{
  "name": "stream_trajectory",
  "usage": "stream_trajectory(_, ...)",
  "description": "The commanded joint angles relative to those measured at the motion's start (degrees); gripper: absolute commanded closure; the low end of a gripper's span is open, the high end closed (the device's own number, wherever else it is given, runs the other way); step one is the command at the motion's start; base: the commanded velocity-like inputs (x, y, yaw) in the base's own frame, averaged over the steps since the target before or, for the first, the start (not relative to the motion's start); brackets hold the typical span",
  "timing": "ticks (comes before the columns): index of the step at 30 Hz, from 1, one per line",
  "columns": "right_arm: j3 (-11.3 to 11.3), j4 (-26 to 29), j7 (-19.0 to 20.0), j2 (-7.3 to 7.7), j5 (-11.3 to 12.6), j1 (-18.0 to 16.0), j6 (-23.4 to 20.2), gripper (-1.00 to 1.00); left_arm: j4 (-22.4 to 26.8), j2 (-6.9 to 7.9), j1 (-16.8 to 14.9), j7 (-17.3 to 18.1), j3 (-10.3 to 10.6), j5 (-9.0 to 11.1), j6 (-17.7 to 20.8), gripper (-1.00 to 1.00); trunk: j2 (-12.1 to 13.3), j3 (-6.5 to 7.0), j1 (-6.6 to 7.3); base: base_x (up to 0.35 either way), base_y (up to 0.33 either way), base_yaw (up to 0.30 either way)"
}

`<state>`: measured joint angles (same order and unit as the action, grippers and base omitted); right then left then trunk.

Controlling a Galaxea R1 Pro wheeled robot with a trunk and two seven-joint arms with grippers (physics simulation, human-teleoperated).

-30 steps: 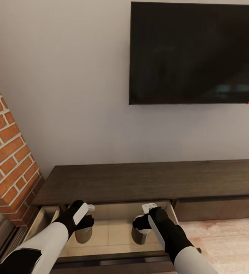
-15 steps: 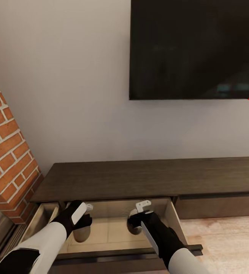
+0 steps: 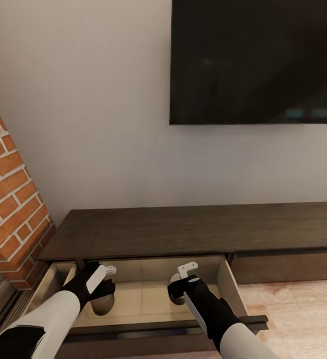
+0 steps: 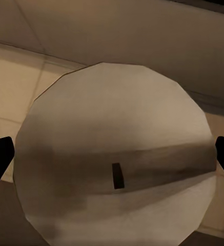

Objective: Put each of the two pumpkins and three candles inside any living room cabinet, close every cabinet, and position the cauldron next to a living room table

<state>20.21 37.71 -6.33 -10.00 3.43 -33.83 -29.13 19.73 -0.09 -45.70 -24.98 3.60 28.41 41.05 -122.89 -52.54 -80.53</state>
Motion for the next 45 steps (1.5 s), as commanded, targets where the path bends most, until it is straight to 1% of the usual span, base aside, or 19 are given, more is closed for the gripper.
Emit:
stream_trajectory(1,0.0,0.1,0.1,0.00,0.0,0.0,-0.1,1.00,0.1,0.00,0.0,0.0,0.0,0.0,0.0,1.00,0.0,0.00,0.00,0.000,0.000,0.000)
stream_trajectory(5,0.0,0.7,0.4,0.00,0.0,0.0,-0.8,1.00,0.8,-0.02,-0.1,0.0,0.0,0.0,0.0,1.00,0.0,0.00,0.00,0.000,0.000,0.000)
stream_trajectory(8,0.0,0.8,2.6,0.00,0.0,0.0,-0.9,1.00,0.9,0.00,-0.1,0.1,0.2,-0.1,-0.1,1.00,0.0,0.00,0.00,0.086,0.000,0.000)
stream_trajectory(11,0.0,0.8,3.2,0.00,0.0,0.0,-1.0,1.00,0.8,0.09,-0.1,0.1,0.2,-0.1,-0.2,1.00,0.0,0.00,0.00,0.265,0.000,0.000)
stream_trajectory(19,0.0,0.8,3.5,0.00,0.1,0.1,-1.1,1.00,0.8,0.15,-0.1,0.0,0.2,-0.1,-0.2,1.00,0.0,0.00,0.00,0.066,0.000,0.001)
stream_trajectory(28,0.0,0.8,3.5,0.00,0.1,0.1,-1.1,1.00,0.8,0.26,-0.1,0.0,0.1,-0.1,-0.1,1.00,0.0,0.00,0.00,0.001,0.000,0.237)
stream_trajectory(33,0.0,0.8,3.5,0.00,0.1,0.1,-1.1,1.00,0.9,0.27,-0.1,-0.3,0.0,-0.1,0.2,1.00,0.0,0.00,0.00,0.000,0.000,0.067)
stream_trajectory(35,0.0,0.8,3.5,0.00,0.1,0.1,-1.1,1.00,0.9,0.24,-0.2,-0.2,-0.1,0.0,0.4,1.00,-0.8,-0.36,-0.44,0.000,0.000,0.007)
stream_trajectory(37,0.0,0.8,3.5,0.00,1.5,0.1,-1.1,1.00,0.9,0.20,-0.2,-0.2,-0.1,0.0,0.4,1.00,-1.6,-0.72,-0.88,0.000,0.000,0.002)
stream_trajectory(38,0.0,0.7,3.5,0.00,3.0,0.1,-1.1,1.00,0.9,0.19,-0.2,-0.2,-0.1,0.0,0.4,1.00,-2.0,-0.90,-1.10,0.000,0.000,0.001)
stream_trajectory(39,0.0,0.7,3.5,0.00,5.6,0.1,-1.1,1.00,0.9,0.18,-0.2,-0.2,-0.2,0.0,0.4,1.00,-2.4,-1.08,-1.32,0.000,0.000,0.000)
stream_trajectory(40,0.0,0.7,3.5,0.00,7.0,0.1,-1.2,1.00,0.9,0.18,-0.2,-0.2,-0.2,0.1,0.4,1.00,-2.8,-1.26,-1.54,0.000,0.000,0.000)
stream_trajectory(41,0.1,0.6,3.4,0.00,7.9,0.1,-1.2,1.00,0.9,0.18,-0.2,-0.2,-0.2,0.1,0.4,1.00,-3.2,-1.44,-1.76,0.000,0.000,0.000)
stream_trajectory(42,0.1,0.6,3.4,0.00,8.7,0.1,-1.2,1.00,0.9,0.18,-0.2,-0.2,-0.2,0.0,0.4,1.00,-3.6,-1.62,-1.98,0.000,0.000,0.000)
stream_trajectory(45,0.1,0.6,3.4,0.00,9.4,0.1,-1.9,1.00,0.9,0.18,-0.2,-0.2,-0.2,0.0,0.3,1.00,-4.8,-2.16,-2.64,0.000,0.000,0.000)
